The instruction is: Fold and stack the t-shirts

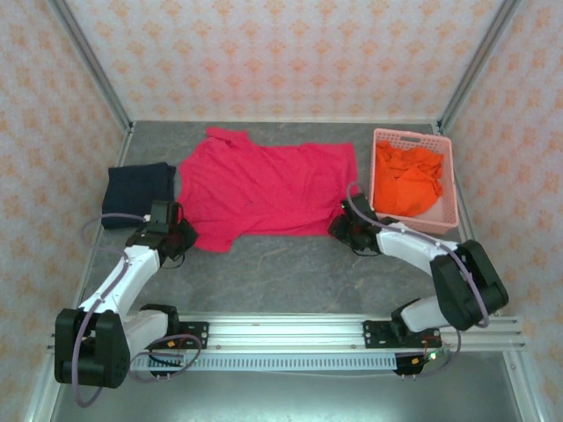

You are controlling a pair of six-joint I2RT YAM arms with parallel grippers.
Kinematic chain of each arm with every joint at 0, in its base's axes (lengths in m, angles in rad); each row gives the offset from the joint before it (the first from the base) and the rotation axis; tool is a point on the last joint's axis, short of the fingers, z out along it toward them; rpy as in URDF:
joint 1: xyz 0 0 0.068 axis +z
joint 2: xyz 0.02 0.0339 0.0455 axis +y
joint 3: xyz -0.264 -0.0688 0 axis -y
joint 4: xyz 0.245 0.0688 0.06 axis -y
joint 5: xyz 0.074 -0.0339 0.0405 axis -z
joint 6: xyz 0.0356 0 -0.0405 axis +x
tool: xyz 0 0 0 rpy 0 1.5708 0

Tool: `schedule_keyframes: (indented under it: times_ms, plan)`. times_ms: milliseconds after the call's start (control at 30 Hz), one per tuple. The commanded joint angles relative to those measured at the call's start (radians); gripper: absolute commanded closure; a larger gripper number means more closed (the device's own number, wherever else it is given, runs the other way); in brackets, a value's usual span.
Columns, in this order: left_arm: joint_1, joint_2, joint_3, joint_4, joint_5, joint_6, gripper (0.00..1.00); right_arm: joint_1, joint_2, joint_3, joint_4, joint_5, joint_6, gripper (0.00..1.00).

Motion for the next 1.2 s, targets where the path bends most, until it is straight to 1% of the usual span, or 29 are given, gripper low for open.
schedule_keyframes:
  times_ms: [0,67,133,200,233,267,333,400,467,533,667,733,800,833,900,1000,1100,1167]
  plan:
    - [0.002,0.007,0.027,-0.021,-0.015,0.019,1.00,0.009,0.064,0.064,0.034,0.033,0.003,0.56]
    - [0.002,0.005,0.024,-0.022,-0.016,0.020,1.00,0.008,0.084,0.076,0.039,0.044,0.007,0.62]
    - [0.003,-0.001,0.021,-0.026,-0.019,0.022,1.00,0.007,0.093,0.082,0.032,0.051,0.010,0.72]
    - [0.005,-0.006,0.021,-0.030,-0.020,0.023,1.00,0.008,0.086,0.080,0.011,0.065,0.010,0.85]
    - [0.007,-0.009,0.021,-0.032,-0.020,0.023,1.00,0.008,0.072,0.077,-0.001,0.076,0.010,0.95]
    - [0.010,-0.011,0.024,-0.034,-0.020,0.023,1.00,0.007,0.050,0.070,-0.012,0.089,0.007,1.00]
    - [0.013,-0.015,0.028,-0.037,-0.018,0.025,1.00,0.006,-0.007,0.057,-0.031,0.121,-0.002,1.00]
    - [0.024,-0.021,0.044,-0.049,-0.015,0.032,1.00,0.004,-0.097,0.050,-0.058,0.166,-0.023,1.00]
    - [0.046,-0.038,0.072,-0.073,-0.011,0.043,1.00,-0.002,-0.190,0.053,-0.077,0.194,-0.047,1.00]
    - [0.079,-0.065,0.118,-0.105,0.000,0.059,1.00,-0.015,-0.290,0.067,-0.088,0.196,-0.083,1.00]
    - [0.133,-0.096,0.267,-0.190,0.023,0.100,1.00,-0.030,-0.455,0.154,-0.152,0.209,-0.190,1.00]
    - [0.148,-0.105,0.349,-0.234,0.032,0.116,1.00,-0.032,-0.521,0.202,-0.184,0.239,-0.243,1.00]
    - [0.156,-0.121,0.443,-0.286,0.037,0.134,1.00,-0.034,-0.593,0.256,-0.195,0.238,-0.307,1.00]
    - [0.158,-0.132,0.487,-0.313,0.023,0.139,1.00,-0.034,-0.619,0.274,-0.192,0.236,-0.327,1.00]
    - [0.158,-0.178,0.573,-0.342,-0.038,0.145,1.00,-0.034,-0.692,0.330,-0.182,0.228,-0.375,1.00]
    - [0.160,-0.214,0.706,-0.337,-0.110,0.154,1.00,-0.034,-0.729,0.433,-0.189,0.209,-0.433,1.00]
    - [0.160,-0.155,0.873,-0.355,-0.132,0.166,1.00,-0.034,-0.664,0.573,-0.248,0.197,-0.489,1.00]
    - [0.160,-0.107,0.944,-0.341,-0.153,0.159,1.00,-0.034,-0.602,0.642,-0.265,0.209,-0.524,1.00]
